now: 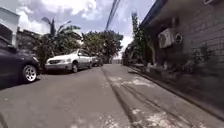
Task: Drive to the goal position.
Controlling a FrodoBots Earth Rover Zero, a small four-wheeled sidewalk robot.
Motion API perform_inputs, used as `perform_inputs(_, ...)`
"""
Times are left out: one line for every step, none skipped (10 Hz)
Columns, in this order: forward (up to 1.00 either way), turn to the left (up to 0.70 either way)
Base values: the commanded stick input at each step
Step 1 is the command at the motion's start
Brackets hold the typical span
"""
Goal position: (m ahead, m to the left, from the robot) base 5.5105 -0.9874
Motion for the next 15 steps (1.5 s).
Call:
perform_inputs(0.7,0.0)
perform_inputs(0.7,0.0)
perform_inputs(0.7,0.0)
perform_inputs(0.7,0.0)
perform_inputs(0.7,0.0)
perform_inputs(0.7,0.0)
perform_inputs(0.7,0.0)
perform_inputs(0.7,0.0)
perform_inputs(0.7,0.0)
perform_inputs(0.7,0.0)
perform_inputs(0.7,0.0)
perform_inputs(0.7,0.0)
perform_inputs(0.7,0.0)
perform_inputs(0.79,0.0)
perform_inputs(0.85,0.0)
